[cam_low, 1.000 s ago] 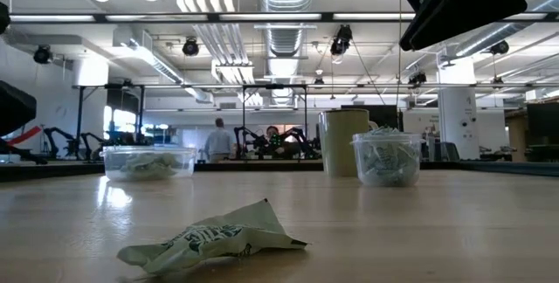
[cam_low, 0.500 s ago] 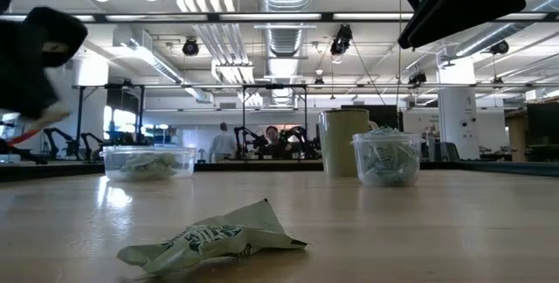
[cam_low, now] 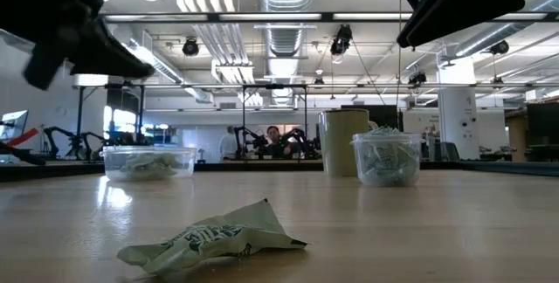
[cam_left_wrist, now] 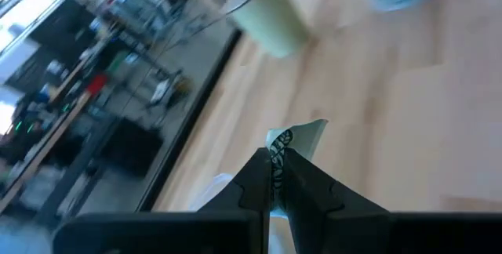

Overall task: Pick and place Stevia / Truvia into bins
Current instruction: Put the stevia packet into the left transparent container

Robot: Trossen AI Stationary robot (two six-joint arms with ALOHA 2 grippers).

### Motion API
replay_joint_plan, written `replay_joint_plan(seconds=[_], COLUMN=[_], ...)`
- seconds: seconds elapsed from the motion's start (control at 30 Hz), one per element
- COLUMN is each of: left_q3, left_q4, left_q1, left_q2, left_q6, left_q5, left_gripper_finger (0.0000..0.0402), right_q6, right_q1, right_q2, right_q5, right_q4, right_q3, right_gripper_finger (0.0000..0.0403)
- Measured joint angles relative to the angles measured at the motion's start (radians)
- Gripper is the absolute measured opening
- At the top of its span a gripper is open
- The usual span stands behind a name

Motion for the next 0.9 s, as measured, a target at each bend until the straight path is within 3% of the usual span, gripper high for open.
replay_joint_plan(seconds=[0.2,0.47,0.63,0.9], left_q3=[-0.045,-0.066,-0.066,-0.064], left_q4=[0.0,-0.024,-0.024,-0.026], left_q1=[0.199,0.469,0.51,0.51], left_q2=[-0.08,-0.189,-0.183,-0.113], left_q6=[-0.003,-0.057,-0.053,-0.052], left_q5=[0.064,0.396,0.413,0.41], left_gripper_finger=[0.0012,0.0012,0.0028,0.0109], right_q6=[0.0,-0.007,-0.006,-0.003], right_q1=[0.0,0.0,0.0,0.0], right_q2=[0.0,0.0,0.0,0.0], right_q5=[0.0,0.0,0.0,0.0], right_q4=[0.005,0.006,0.006,0.006], right_q3=[-0.003,-0.006,-0.006,-0.01], right_gripper_finger=[0.0068,0.0068,0.0068,0.0068])
